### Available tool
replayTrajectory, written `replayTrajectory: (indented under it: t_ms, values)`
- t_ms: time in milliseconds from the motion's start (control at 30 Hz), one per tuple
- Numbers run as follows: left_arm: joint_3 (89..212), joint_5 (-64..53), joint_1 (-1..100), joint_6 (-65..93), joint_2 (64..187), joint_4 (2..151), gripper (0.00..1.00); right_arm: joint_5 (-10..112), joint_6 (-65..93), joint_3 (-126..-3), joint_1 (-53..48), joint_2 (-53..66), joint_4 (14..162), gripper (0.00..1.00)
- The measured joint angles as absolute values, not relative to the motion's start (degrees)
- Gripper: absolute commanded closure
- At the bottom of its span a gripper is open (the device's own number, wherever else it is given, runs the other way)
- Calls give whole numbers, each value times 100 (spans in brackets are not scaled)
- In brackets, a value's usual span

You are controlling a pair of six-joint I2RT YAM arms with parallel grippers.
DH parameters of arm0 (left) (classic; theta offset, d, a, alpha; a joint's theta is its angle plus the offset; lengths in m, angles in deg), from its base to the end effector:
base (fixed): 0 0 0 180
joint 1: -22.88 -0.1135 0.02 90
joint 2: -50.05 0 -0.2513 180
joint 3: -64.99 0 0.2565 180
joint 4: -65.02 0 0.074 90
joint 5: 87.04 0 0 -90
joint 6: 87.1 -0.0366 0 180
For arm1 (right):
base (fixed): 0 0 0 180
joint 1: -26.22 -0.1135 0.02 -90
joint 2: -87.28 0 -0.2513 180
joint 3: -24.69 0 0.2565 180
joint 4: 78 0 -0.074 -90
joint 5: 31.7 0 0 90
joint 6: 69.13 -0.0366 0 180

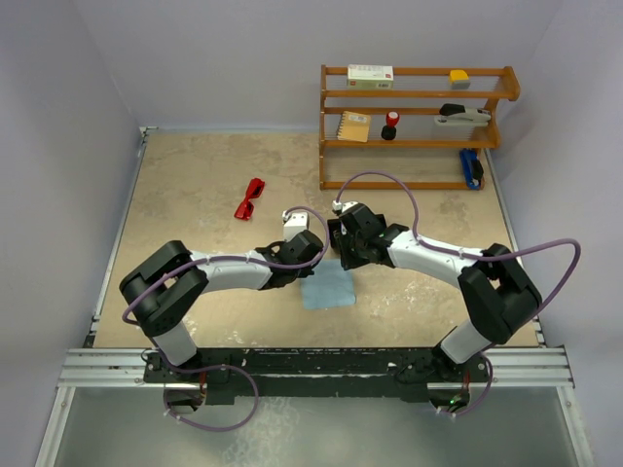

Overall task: Organize the sunglasses
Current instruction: Fold the glasses cleaning cloth at the center of the board.

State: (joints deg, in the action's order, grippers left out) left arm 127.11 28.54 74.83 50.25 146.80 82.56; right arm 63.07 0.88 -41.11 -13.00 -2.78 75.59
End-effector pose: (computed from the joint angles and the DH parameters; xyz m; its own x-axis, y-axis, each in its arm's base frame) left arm 0.2135 -0.2472 0.1328 -0.7322 -0.1409 -0.6664 0.0126 0.9754 -0.2200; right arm 0.2530 0.2026 0.1740 -0.7646 -0.1843 -0.6176 -0.3489 0.9240 0.1562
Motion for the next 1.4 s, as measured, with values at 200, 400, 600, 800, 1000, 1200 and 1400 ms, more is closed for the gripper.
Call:
replayTrajectory:
  t_ms: [200, 400, 600, 800, 1000, 1200, 1400]
  values:
    - [12711, 2854, 7483, 5021, 14680, 8258, 100, 6325, 86, -4111, -1300, -453, 7660, 65]
    - [12714, 2854, 7483, 5008, 14680, 8260, 100, 6355, 86, -4111, -1291, -686, 7767, 64]
    - [12716, 2852, 7483, 4984, 14680, 8265, 100, 6377, 86, -4111, -1243, -726, 7835, 64]
    - [12716, 2852, 7483, 4984, 14680, 8267, 100, 6486, 62, -4008, -1232, -721, 7964, 65]
    - [12716, 2852, 7483, 4981, 14680, 8269, 100, 6526, 27, -3951, -1232, -721, 8165, 67]
    - [12716, 2852, 7483, 4984, 14680, 8267, 100, 6526, -2, -3932, -1230, -721, 8228, 71]
    - [12716, 2852, 7483, 4984, 14680, 8267, 100, 6517, -19, -3925, -1226, -721, 8241, 72]
